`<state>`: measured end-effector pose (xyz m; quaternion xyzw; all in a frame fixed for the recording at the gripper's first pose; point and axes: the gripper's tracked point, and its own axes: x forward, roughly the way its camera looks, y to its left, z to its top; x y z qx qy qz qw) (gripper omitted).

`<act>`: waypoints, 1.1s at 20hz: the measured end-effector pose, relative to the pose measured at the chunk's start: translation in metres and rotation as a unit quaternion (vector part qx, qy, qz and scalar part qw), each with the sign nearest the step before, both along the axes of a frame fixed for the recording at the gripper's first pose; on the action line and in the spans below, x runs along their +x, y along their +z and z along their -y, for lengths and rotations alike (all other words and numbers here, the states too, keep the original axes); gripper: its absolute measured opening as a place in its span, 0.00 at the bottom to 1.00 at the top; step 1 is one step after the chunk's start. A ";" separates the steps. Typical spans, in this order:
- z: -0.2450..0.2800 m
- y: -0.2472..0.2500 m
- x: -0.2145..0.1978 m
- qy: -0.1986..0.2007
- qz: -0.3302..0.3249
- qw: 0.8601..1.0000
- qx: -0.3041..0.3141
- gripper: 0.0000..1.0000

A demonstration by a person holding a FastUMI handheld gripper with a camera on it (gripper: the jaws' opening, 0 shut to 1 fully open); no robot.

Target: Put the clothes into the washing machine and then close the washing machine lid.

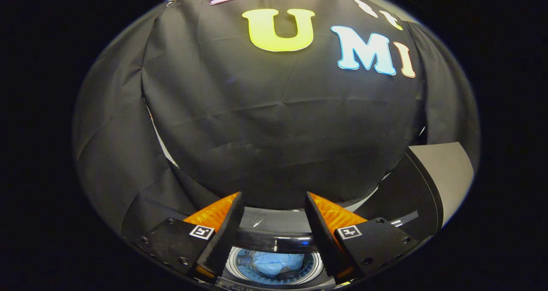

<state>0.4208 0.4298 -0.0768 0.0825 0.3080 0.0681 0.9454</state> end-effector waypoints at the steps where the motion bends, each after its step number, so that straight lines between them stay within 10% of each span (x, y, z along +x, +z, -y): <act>1: -0.001 0.000 -0.008 0.002 0.004 1.000 0.000 0.89; 22: 0.005 -0.041 -0.168 0.101 0.055 0.993 0.027 0.99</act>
